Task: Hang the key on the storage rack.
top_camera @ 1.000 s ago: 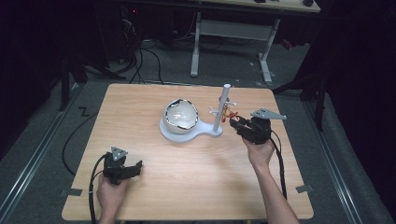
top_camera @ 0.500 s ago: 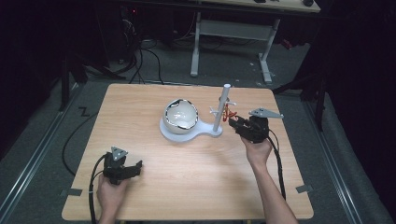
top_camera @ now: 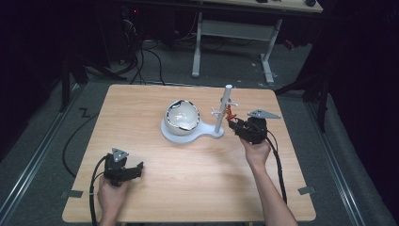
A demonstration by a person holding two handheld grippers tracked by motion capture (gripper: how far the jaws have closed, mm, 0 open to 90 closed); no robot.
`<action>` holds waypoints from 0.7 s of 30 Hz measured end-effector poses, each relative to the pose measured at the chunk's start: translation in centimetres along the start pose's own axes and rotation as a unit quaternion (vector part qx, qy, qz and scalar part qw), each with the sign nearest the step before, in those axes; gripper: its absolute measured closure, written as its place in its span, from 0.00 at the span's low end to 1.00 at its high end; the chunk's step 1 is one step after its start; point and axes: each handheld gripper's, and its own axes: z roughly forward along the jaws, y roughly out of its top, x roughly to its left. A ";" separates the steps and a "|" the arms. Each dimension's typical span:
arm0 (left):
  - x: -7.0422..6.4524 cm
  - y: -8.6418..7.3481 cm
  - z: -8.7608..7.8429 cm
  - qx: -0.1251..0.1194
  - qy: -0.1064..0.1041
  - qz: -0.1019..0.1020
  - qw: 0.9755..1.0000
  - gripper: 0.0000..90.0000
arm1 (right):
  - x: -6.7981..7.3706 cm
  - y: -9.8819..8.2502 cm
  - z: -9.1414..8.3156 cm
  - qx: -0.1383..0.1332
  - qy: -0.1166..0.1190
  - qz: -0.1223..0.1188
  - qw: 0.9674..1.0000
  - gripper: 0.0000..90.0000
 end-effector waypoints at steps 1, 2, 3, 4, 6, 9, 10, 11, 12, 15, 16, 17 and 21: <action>0.0 0.0 0.0 0.000 0.000 0.000 1.000 0.19 | 0.0 -0.1 0.2 0.000 0.000 -0.001 1.000 0.74; 0.0 0.0 0.0 0.000 0.000 0.001 1.000 0.19 | 0.0 -0.1 0.2 0.000 0.000 -0.001 1.000 0.74; 0.0 0.0 0.0 0.000 0.000 0.001 1.000 0.19 | 0.0 -0.1 0.3 0.001 -0.001 0.000 1.000 0.74; 0.0 0.0 0.0 0.000 0.000 0.000 1.000 0.19 | 0.0 -0.1 0.3 0.001 -0.001 0.000 1.000 0.74; 0.0 0.0 0.0 0.000 0.000 0.000 1.000 0.19 | 0.0 -0.1 0.4 0.002 -0.003 0.000 1.000 0.73; 0.0 0.0 0.0 0.000 0.000 0.000 1.000 0.19 | 0.0 -0.2 0.4 0.003 -0.003 -0.001 1.000 0.73; 0.0 0.0 0.0 0.000 0.000 0.000 1.000 0.19 | 0.0 -0.2 0.4 0.004 -0.004 -0.001 1.000 0.73; 0.0 0.0 0.0 0.000 0.000 0.000 1.000 0.19 | 0.0 -0.2 0.4 0.004 -0.005 -0.001 1.000 0.73; 0.0 0.0 0.0 0.000 0.000 0.000 1.000 0.19 | 0.0 -0.2 0.4 0.004 -0.005 -0.001 1.000 0.73; 0.0 0.0 0.0 0.000 0.000 0.000 1.000 0.19 | -0.2 -0.5 0.4 0.003 -0.008 0.001 1.000 0.70; 0.0 0.0 0.0 0.000 0.000 0.000 1.000 0.19 | -0.2 -0.5 0.4 0.003 -0.008 0.001 1.000 0.70; 0.0 0.0 0.0 0.000 0.000 0.000 1.000 0.19 | -0.2 -0.6 0.3 0.003 -0.010 0.002 1.000 0.69; 0.0 0.0 0.0 0.000 0.000 0.000 1.000 0.19 | -0.4 -0.8 0.1 0.001 -0.010 0.003 1.000 0.67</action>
